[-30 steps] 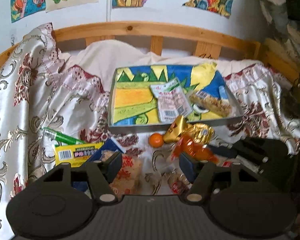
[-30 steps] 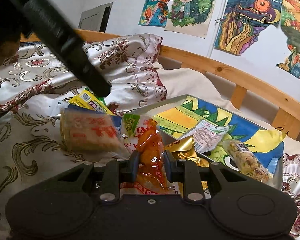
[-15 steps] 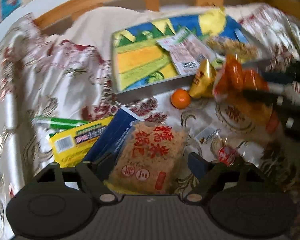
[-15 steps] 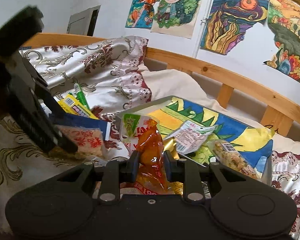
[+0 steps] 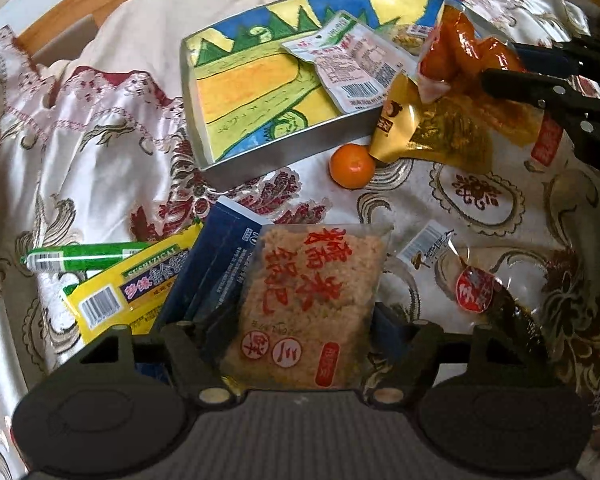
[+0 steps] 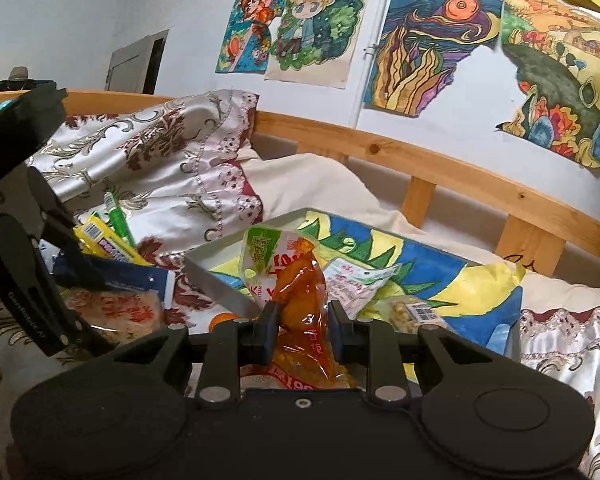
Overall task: Organize snacks
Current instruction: 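Carry rice cake packet toward tray with left tool while right tool carries orange bag there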
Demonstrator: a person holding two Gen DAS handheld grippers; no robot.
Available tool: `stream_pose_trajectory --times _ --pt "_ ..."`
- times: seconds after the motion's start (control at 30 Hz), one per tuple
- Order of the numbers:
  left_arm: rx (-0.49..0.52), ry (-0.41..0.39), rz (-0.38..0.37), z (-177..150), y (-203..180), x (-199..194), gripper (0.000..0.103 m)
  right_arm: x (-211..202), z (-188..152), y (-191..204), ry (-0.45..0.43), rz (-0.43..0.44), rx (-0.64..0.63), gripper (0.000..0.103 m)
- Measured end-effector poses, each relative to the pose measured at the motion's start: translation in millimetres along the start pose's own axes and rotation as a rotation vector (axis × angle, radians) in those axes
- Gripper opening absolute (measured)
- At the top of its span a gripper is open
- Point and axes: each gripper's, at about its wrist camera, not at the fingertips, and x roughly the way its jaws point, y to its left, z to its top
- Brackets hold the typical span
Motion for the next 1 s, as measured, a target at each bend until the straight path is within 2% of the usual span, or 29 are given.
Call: stream_pose_trajectory --times 0.27,0.5,0.63,0.83,1.0 --pt "-0.052 -0.057 -0.005 3.0 -3.4 -16.9 0.073 -0.7 3.9 -10.2 -0.024 -0.031 0.019 0.028" --pt "-0.075 -0.032 0.001 1.6 -1.7 -13.1 0.072 -1.7 4.3 -9.9 -0.025 -0.033 0.016 0.028" --pt "-0.094 -0.047 -0.001 0.1 -1.5 -19.1 0.072 -1.3 3.9 -9.5 -0.023 -0.031 0.017 0.028" --pt "-0.044 0.003 0.010 -0.6 -6.5 -7.4 0.073 -1.0 3.2 -9.4 -0.020 -0.028 0.021 0.028" --pt "-0.014 0.022 0.011 2.9 -5.4 1.4 0.080 -2.4 3.9 -9.2 -0.031 -0.031 0.016 0.028"
